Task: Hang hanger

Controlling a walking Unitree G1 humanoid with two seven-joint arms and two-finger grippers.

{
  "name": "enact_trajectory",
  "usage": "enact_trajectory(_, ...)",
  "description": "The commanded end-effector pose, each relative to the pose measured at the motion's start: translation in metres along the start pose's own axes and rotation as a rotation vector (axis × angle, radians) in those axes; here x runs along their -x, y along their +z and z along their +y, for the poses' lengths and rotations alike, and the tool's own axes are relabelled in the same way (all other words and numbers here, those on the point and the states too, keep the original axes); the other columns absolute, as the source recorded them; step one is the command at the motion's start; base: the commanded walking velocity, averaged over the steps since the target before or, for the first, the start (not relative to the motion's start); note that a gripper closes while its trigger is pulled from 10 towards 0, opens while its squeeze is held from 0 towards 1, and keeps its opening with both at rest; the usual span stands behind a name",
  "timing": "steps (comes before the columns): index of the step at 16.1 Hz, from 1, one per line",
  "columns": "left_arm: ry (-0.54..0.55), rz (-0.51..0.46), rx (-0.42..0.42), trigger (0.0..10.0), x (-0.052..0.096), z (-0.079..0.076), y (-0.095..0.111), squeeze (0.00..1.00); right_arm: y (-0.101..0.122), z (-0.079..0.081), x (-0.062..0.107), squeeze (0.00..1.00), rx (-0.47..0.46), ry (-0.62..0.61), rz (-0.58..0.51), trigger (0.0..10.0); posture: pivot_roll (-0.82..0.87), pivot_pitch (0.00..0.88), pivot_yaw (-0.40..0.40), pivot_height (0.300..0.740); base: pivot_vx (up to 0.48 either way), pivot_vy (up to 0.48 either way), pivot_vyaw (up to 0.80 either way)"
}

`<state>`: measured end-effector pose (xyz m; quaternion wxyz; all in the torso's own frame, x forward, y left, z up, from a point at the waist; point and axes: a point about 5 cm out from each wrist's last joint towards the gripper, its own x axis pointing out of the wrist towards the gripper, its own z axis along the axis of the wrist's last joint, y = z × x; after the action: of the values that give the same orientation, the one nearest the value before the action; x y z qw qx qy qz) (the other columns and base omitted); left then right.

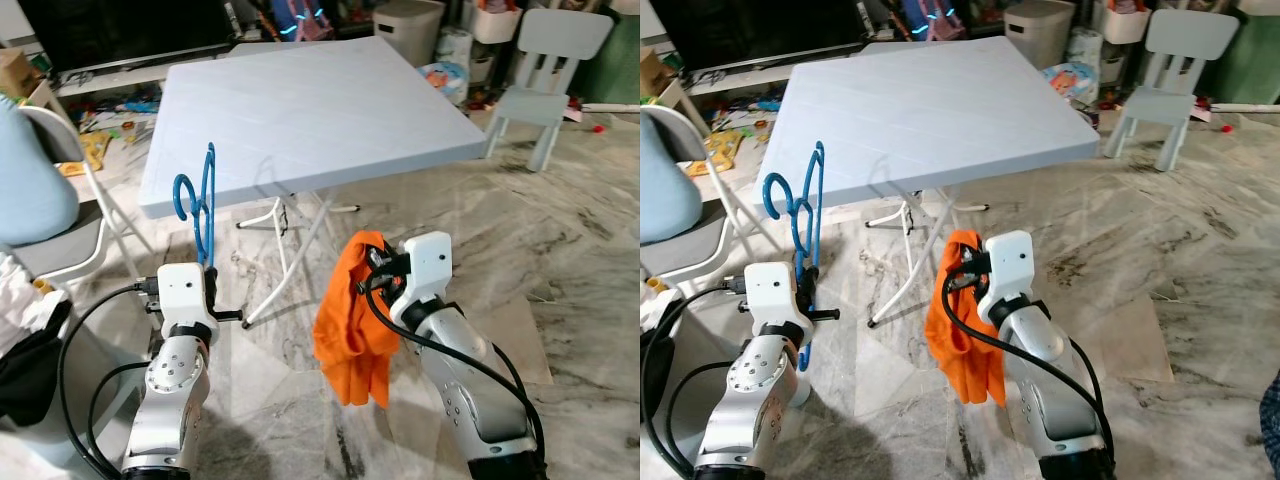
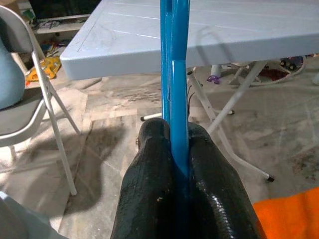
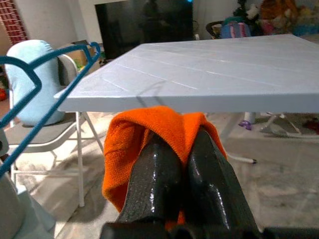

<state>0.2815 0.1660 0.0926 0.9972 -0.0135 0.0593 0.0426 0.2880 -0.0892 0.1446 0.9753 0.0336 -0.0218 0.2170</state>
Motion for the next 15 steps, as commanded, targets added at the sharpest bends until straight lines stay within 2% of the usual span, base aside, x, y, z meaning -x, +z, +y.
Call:
enact_trajectory(1,0.01,-0.041,-0.001,10.0,-0.0009,0.0043,0.0086,0.0,0.0104,0.0038,-0.0038,0.0,0.002,0.022,-0.044,10.0,-0.08,0.015,0.062,0.74,0.334,0.0,0.56)
enact_trajectory(7,-0.007,-0.075,0.019,10.0,-0.0052,0.0006,0.0165,0.0,0.0161,0.0001,-0.0081,0.0,0.001,0.004,-0.075,10.0,-0.08,0.0,0.065,0.74,0.42,0.0,0.0)
enact_trajectory(11,-0.009,-0.078,0.018,10.0,-0.0051,-0.0002,0.0167,0.0,0.0157,0.0027,-0.0078,0.0,0.002,0.009,-0.078,10.0,-0.08,0.0,0.068,0.74,0.364,0.308,0.0)
enact_trajectory(15,-0.016,-0.086,0.011,10.0,-0.0058,-0.0018,0.018,0.0,0.0174,0.0033,-0.0095,0.0,0.008,0.013,-0.089,10.0,-0.08,0.0,0.068,0.74,0.304,0.372,0.63)
